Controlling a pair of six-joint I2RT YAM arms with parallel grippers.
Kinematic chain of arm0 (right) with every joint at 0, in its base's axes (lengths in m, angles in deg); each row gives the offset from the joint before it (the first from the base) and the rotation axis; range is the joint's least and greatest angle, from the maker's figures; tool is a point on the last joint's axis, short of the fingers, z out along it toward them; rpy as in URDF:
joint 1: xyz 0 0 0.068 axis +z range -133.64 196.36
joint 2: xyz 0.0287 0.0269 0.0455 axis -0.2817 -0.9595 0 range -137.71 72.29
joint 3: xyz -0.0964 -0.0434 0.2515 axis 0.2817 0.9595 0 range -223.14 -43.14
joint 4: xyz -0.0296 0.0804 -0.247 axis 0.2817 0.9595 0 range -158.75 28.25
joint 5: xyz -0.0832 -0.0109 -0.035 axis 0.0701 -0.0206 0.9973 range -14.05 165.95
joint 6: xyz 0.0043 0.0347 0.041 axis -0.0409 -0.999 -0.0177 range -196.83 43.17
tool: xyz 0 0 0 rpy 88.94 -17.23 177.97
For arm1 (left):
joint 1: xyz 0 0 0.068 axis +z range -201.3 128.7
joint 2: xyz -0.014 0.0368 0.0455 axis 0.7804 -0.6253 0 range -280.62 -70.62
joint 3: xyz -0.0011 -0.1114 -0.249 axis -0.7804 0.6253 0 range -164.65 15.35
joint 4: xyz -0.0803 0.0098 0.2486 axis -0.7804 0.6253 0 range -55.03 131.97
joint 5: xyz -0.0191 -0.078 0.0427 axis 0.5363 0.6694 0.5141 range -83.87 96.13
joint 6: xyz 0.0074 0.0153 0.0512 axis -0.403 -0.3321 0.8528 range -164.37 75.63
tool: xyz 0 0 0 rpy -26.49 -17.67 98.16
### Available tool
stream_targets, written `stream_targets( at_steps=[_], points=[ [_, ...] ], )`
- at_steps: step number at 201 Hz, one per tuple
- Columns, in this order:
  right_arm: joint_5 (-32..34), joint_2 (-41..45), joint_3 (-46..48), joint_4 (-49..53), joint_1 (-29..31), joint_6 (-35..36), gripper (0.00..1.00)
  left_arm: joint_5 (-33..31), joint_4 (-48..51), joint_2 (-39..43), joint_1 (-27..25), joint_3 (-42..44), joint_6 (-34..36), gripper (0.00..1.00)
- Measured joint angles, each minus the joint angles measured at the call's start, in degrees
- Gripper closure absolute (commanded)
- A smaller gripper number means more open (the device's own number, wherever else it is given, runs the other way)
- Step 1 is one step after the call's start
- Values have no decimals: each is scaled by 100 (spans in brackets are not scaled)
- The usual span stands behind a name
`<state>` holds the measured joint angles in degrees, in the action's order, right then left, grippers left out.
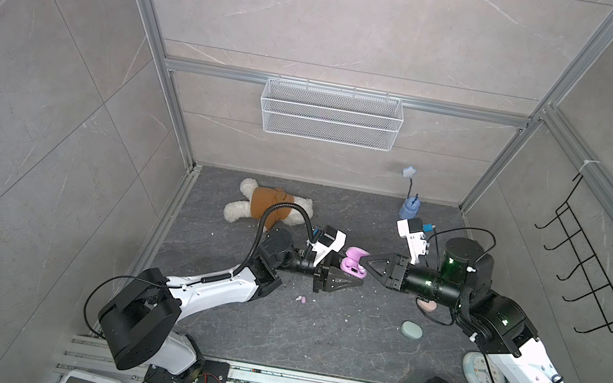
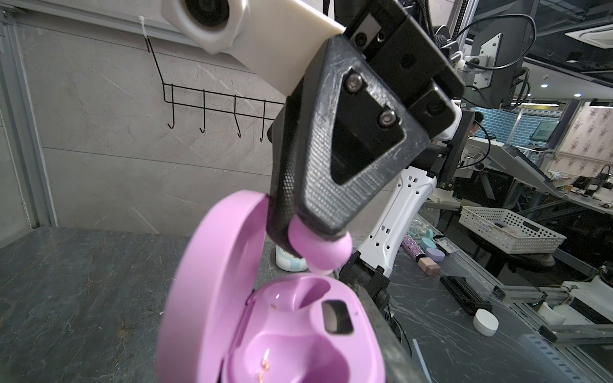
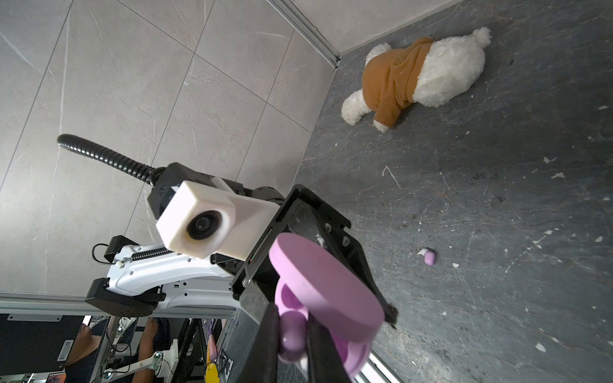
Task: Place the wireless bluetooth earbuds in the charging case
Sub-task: 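Lower the earbud into a slot of the open pink case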
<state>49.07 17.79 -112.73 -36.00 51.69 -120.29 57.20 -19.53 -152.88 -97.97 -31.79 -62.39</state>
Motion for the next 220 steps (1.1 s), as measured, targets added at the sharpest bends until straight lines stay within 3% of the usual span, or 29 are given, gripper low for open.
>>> stream_targets(
  at_steps=[123,220],
  points=[
    [-2,50,101,-4,0,2,84,-17,2,26,-61,-52,-22,71],
    [2,52,136,-24,0,11,63,-105,74,26,-70,-52,-22,71]
  ],
)
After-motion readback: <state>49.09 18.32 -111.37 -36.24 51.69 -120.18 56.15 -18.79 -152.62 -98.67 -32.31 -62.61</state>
